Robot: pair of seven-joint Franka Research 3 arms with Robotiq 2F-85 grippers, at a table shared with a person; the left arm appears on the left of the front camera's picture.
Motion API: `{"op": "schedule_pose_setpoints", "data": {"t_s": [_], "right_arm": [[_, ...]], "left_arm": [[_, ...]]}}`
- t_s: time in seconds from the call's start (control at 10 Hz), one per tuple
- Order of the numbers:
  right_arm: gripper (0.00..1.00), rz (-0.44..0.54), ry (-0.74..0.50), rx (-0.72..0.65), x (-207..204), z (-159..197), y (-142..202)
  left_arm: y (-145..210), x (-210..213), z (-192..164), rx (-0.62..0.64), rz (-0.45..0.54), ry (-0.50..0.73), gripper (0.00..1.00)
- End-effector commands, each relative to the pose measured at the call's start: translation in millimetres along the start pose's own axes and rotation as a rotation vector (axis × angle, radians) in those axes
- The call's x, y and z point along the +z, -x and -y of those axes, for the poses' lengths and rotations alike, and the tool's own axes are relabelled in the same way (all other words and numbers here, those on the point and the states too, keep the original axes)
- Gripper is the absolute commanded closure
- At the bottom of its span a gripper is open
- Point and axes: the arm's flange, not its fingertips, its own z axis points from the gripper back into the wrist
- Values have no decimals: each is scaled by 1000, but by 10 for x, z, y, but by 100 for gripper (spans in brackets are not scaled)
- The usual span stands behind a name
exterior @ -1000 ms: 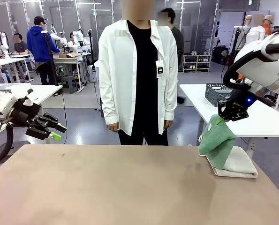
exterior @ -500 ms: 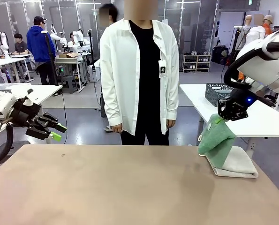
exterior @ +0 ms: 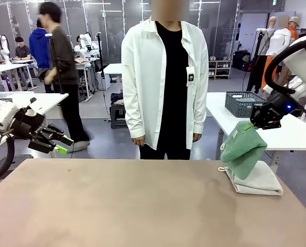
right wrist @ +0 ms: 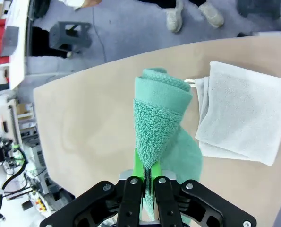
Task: Fold the towels and place them in the basket.
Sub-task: Stack the folded Towel with hook on the right side of the table.
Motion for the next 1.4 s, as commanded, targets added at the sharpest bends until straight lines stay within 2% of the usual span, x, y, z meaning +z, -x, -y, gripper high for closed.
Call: {"op": "schedule_pose_setpoints", "data": {"t_s": [0.0, 0.3, 0.7, 1.3], "right_arm": [[94, -65, -138, -38, 25, 239, -161], [94, -85, -221, -123, -75, 576, -239], [94, -32, -302, -168, -237, 1009, -382], [94, -131, -224, -193, -239, 1648, -412]], "left_arm": [[-27, 11, 6, -1, -1, -6, 37], [-27, 11, 6, -1, -1, -6, 37], [-27, 11, 6, -1, -1, -6, 37], [-27, 11, 6, -1, -1, -6, 37]]}}
